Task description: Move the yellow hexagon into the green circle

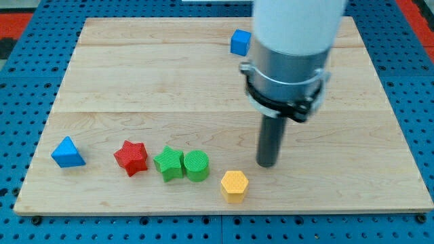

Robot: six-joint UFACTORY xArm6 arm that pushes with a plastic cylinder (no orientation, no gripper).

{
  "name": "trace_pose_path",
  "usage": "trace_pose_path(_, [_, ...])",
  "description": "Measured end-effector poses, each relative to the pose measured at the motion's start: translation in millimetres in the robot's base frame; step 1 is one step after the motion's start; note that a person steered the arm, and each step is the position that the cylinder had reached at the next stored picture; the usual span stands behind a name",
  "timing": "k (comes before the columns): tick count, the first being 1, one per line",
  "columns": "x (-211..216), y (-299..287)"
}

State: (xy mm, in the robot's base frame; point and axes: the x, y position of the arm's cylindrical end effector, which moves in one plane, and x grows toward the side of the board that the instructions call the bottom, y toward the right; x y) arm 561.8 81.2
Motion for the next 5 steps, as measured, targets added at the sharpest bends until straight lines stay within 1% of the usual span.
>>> trace_pose_path(1, [57,2])
trace_pose_path(2, [42,-59])
trace_pose_path(3, [23,-102])
trace_pose_path(4, [-15,-125])
trace_pose_path(5, [-35,-134])
